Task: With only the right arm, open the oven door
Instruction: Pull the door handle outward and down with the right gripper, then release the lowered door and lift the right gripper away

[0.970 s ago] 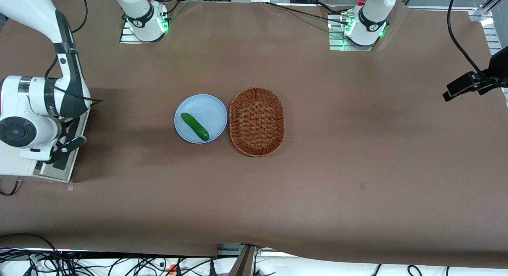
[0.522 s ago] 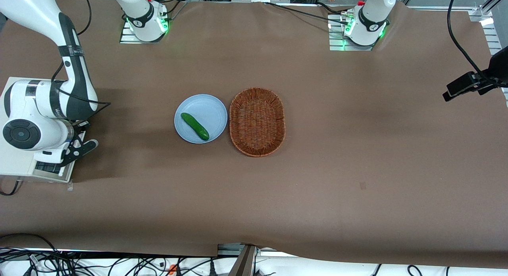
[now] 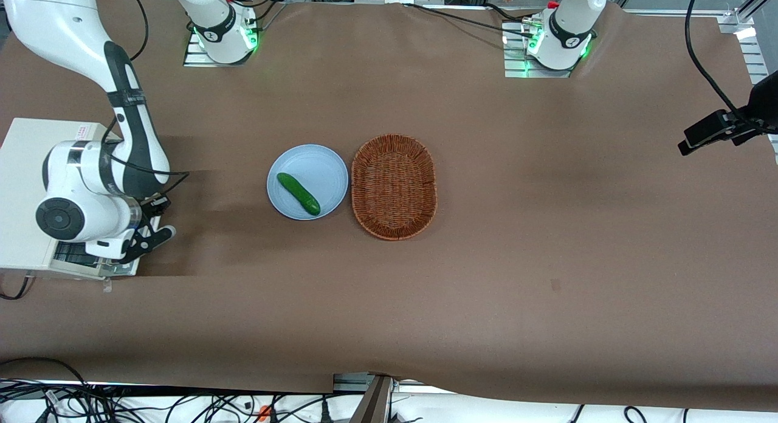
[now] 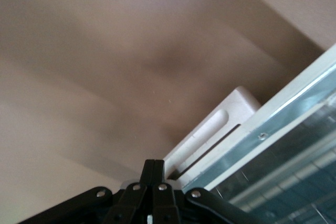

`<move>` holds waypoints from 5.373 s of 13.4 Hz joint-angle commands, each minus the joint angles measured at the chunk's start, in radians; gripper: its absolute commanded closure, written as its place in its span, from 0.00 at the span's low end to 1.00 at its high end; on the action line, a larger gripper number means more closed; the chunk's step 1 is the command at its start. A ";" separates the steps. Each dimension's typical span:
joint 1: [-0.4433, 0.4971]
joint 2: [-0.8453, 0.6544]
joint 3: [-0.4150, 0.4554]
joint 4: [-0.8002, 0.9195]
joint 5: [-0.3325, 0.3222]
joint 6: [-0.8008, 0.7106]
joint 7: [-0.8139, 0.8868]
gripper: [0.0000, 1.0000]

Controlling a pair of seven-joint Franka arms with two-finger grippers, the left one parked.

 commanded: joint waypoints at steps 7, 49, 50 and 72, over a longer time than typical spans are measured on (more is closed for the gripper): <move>-0.035 0.085 -0.031 0.008 0.088 0.071 -0.003 1.00; 0.003 -0.326 -0.091 0.278 0.205 -0.542 0.419 0.00; 0.005 -0.338 -0.092 0.278 0.194 -0.542 0.430 0.00; 0.016 -0.447 -0.092 0.271 0.153 -0.479 0.476 0.00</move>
